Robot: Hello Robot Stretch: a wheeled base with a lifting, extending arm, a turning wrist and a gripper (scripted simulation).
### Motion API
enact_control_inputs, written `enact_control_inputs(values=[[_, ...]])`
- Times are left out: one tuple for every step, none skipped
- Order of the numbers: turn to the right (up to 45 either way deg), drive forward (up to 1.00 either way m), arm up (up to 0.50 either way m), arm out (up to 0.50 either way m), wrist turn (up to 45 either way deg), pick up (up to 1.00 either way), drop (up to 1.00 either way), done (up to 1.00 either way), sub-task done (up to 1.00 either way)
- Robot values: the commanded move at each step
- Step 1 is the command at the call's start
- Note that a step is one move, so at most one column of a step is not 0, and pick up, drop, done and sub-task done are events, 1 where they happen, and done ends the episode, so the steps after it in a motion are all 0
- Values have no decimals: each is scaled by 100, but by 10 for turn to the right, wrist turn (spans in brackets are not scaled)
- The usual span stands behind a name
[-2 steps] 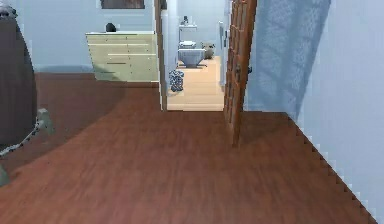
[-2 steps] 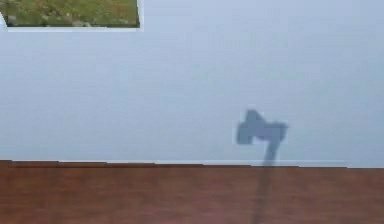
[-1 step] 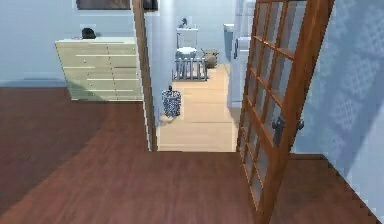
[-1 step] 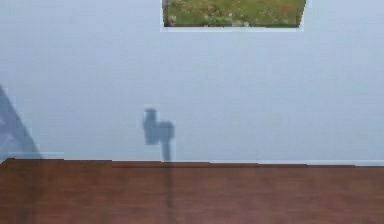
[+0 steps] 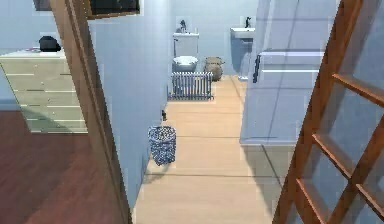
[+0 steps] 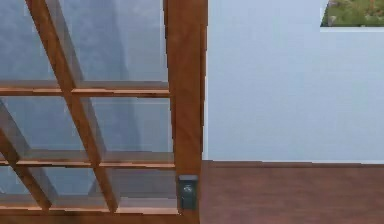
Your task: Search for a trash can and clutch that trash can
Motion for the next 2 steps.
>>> enact_control_inputs(values=[[0, 80, 0, 0, 0, 0, 0, 0, 0], [-450, 0, 0, 0, 0, 0, 0, 0, 0]])
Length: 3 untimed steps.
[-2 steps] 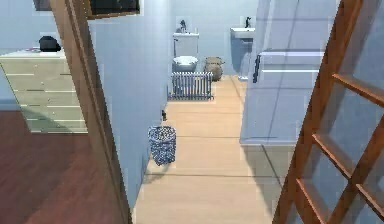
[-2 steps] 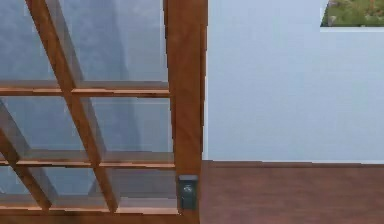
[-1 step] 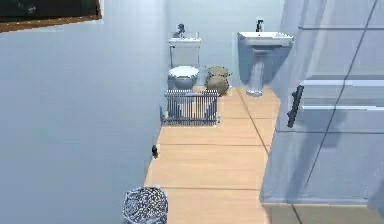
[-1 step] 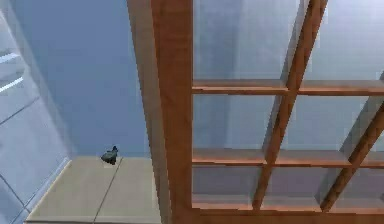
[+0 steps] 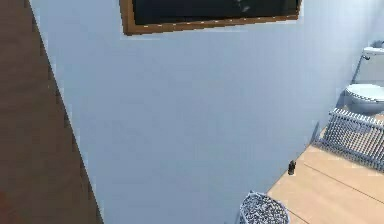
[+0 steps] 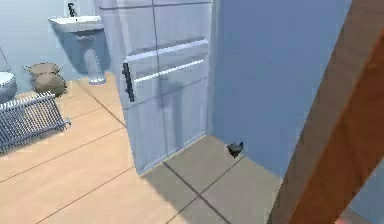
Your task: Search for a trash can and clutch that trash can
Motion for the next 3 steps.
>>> enact_control_inputs(values=[[-450, 0, 0, 0, 0, 0, 0, 0, 0], [-150, 0, 0, 0, 0, 0, 0, 0, 0], [0, 0, 16, 0, 0, 0, 0, 0, 0]])
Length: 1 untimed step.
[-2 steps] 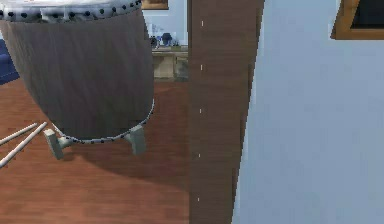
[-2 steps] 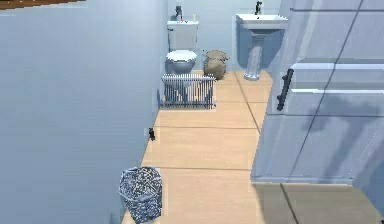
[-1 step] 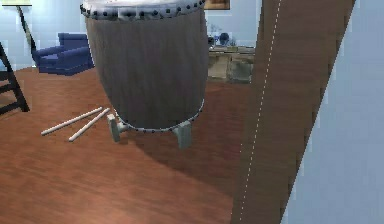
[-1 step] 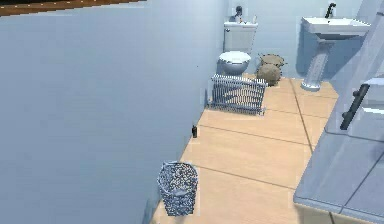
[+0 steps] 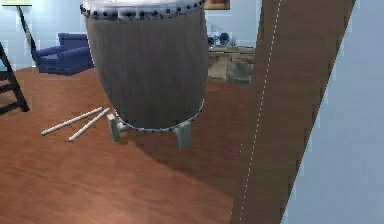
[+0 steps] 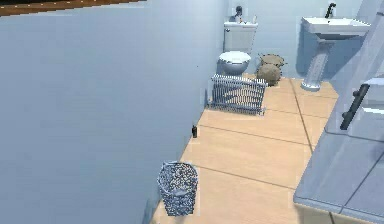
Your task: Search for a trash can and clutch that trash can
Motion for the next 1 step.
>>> enact_control_inputs(values=[[0, 0, 0, 50, 0, 0, 0, 0, 0]])
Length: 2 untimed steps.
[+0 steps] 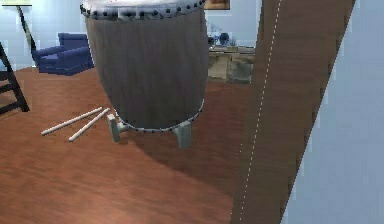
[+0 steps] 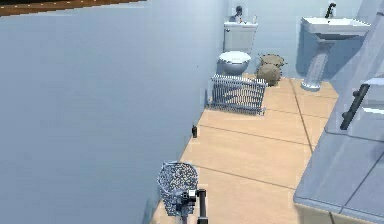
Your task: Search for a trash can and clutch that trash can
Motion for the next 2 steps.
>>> enact_control_inputs(values=[[0, 0, 0, 0, 450, 0, 0, 0, 0], [0, 0, 0, 0, 450, 0, 0, 0, 0]])
